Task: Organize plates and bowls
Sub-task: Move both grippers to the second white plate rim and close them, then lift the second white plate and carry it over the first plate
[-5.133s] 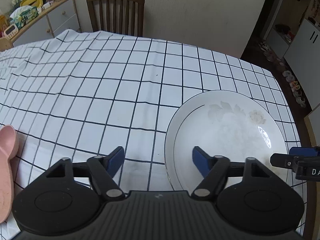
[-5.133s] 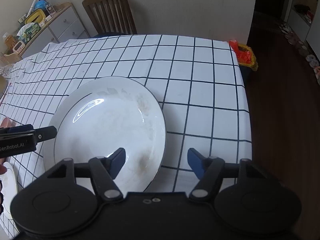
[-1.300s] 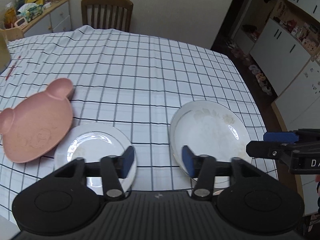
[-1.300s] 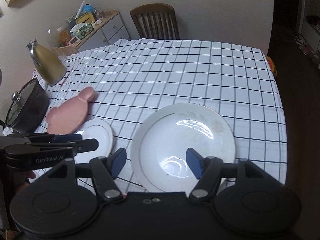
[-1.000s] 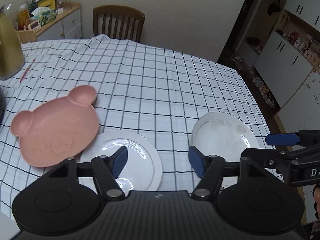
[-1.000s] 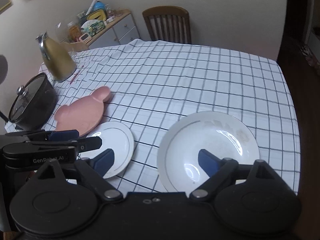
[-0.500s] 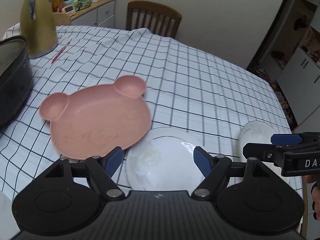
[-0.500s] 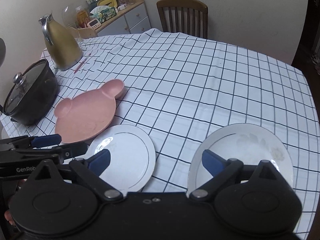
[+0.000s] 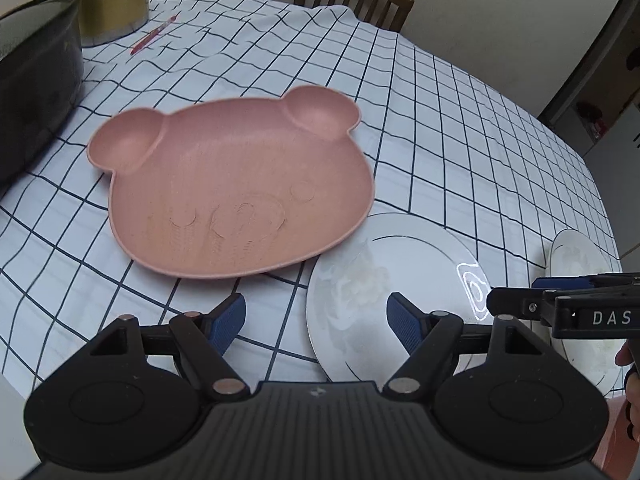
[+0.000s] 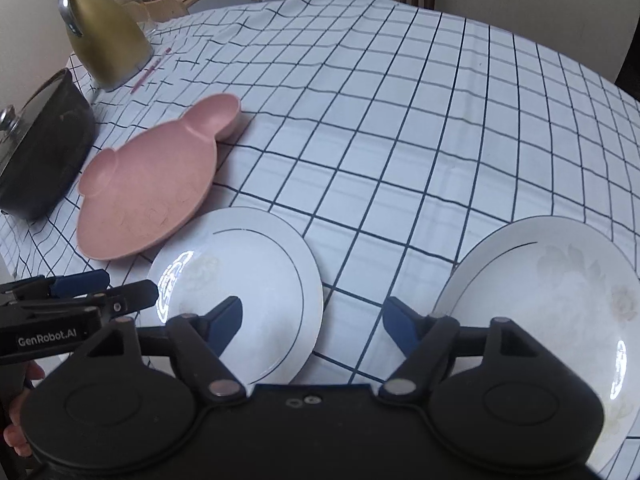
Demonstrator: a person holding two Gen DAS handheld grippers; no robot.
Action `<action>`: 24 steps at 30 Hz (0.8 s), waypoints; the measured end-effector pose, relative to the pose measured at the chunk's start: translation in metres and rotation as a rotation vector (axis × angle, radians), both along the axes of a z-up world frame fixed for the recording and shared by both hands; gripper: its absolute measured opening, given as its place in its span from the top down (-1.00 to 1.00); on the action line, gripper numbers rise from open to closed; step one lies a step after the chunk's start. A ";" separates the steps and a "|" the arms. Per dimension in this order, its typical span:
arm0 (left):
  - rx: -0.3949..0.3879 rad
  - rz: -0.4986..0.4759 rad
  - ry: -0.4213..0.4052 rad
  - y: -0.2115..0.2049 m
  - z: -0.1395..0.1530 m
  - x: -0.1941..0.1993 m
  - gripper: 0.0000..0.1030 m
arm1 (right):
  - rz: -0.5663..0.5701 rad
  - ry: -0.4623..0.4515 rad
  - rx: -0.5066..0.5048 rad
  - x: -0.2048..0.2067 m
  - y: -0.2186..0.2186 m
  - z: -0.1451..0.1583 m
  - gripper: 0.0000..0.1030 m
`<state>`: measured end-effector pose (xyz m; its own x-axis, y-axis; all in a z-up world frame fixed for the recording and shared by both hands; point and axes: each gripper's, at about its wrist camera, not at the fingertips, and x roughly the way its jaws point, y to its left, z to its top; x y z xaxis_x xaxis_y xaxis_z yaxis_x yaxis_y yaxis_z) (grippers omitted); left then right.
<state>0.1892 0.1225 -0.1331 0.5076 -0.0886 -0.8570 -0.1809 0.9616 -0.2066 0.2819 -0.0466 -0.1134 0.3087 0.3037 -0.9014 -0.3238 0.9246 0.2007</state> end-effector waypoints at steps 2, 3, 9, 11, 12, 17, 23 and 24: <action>-0.001 0.001 0.003 0.000 -0.003 0.001 -0.49 | 0.002 0.012 -0.001 0.003 0.001 -0.005 -0.40; 0.000 0.000 -0.002 0.000 -0.004 0.001 -0.49 | 0.006 0.015 -0.003 0.005 0.001 -0.007 -0.36; -0.003 0.011 0.005 0.000 -0.010 0.003 -0.43 | 0.005 0.041 -0.002 0.012 0.002 -0.016 -0.20; -0.029 0.011 0.009 0.002 -0.012 0.004 -0.39 | 0.008 0.052 0.003 0.014 0.003 -0.019 -0.17; -0.053 0.017 0.014 0.004 -0.013 0.005 -0.37 | 0.009 0.056 0.001 0.014 0.003 -0.020 -0.16; -0.072 0.024 0.044 0.006 -0.019 0.007 0.03 | 0.014 0.081 0.013 0.016 0.005 -0.026 0.00; -0.101 0.015 0.057 0.005 -0.018 0.008 0.36 | 0.012 0.097 0.042 0.019 0.005 -0.027 0.52; -0.098 0.018 0.059 0.005 -0.018 0.008 0.43 | 0.013 0.098 0.044 0.018 0.005 -0.027 0.60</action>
<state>0.1970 0.1274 -0.1514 0.4591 -0.1650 -0.8729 -0.2125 0.9337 -0.2882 0.3003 -0.0419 -0.1405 0.2157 0.3470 -0.9127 -0.3121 0.9102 0.2723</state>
